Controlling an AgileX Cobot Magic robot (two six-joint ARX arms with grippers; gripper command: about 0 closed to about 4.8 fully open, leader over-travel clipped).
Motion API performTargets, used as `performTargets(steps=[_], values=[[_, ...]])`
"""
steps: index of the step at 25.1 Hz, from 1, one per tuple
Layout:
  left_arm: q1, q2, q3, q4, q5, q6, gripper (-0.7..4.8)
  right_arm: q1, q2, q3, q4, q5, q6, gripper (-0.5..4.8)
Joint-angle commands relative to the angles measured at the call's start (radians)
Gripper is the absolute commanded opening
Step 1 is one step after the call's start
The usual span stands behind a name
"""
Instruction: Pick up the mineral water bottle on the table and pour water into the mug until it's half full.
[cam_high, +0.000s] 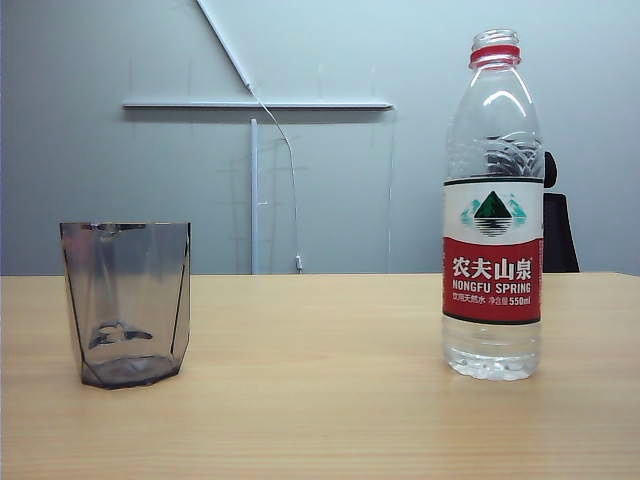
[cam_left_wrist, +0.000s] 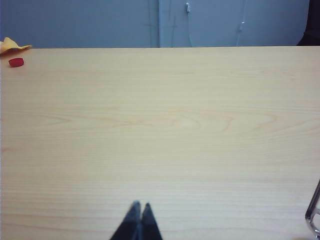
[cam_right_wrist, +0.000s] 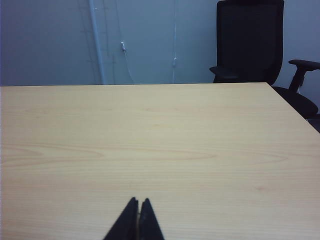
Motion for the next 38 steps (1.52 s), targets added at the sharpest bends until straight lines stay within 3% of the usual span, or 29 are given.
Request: performTargets(steps=[1,10,12,14,17,23,27,29,30,31,32,34,38], values=[[0.000,0.000,0.002,0.010,0.004,-0.003,-0.02,0.000,-0.001,-0.004,0.018,0.000,0.000,0.20],[-0.005,0.000,0.002,0.010,0.004,-0.003,-0.02,0.001,-0.002,-0.004,0.018,-0.002,0.004,0.20],[-0.062,0.000,0.002,0.010,-0.015,-0.003,-0.02,0.001,-0.001,-0.004,0.024,-0.050,0.072,0.21],[-0.181,0.001,0.002,0.010,-0.031,-0.003,-0.02,0.001,-0.001,-0.004,0.048,-0.144,0.192,0.22],[-0.468,0.006,0.002,0.010,-0.030,-0.003,-0.02,0.002,-0.001,0.031,0.023,-0.293,0.308,0.23],[-0.717,0.006,0.002,0.010,-0.024,-0.003,-0.02,0.003,0.005,0.144,-0.169,-0.384,0.306,0.34],[-0.764,0.007,0.002,0.010,0.025,-0.003,-0.02,0.018,0.017,0.194,-0.251,-0.418,0.300,1.16],[-0.764,0.007,0.002,0.010,0.030,-0.003,-0.02,0.042,0.021,0.196,-0.247,-0.414,0.293,2.02],[-0.764,0.007,0.002,0.009,0.029,-0.003,-0.02,0.059,0.023,0.196,-0.249,-0.414,0.283,2.62],[-0.764,0.006,0.002,0.010,0.030,-0.003,-0.02,0.093,0.036,0.196,-0.252,-0.414,0.256,3.57],[-0.764,0.006,0.002,0.010,0.030,-0.003,-0.02,0.121,0.047,0.196,-0.252,-0.414,0.237,3.98],[-0.764,0.006,0.002,0.009,0.030,-0.003,-0.02,0.243,0.104,0.196,-0.249,-0.314,0.158,4.79],[-0.764,0.005,0.002,0.009,0.030,-0.003,-0.02,0.400,0.197,0.183,-0.167,-0.148,0.129,4.79]])
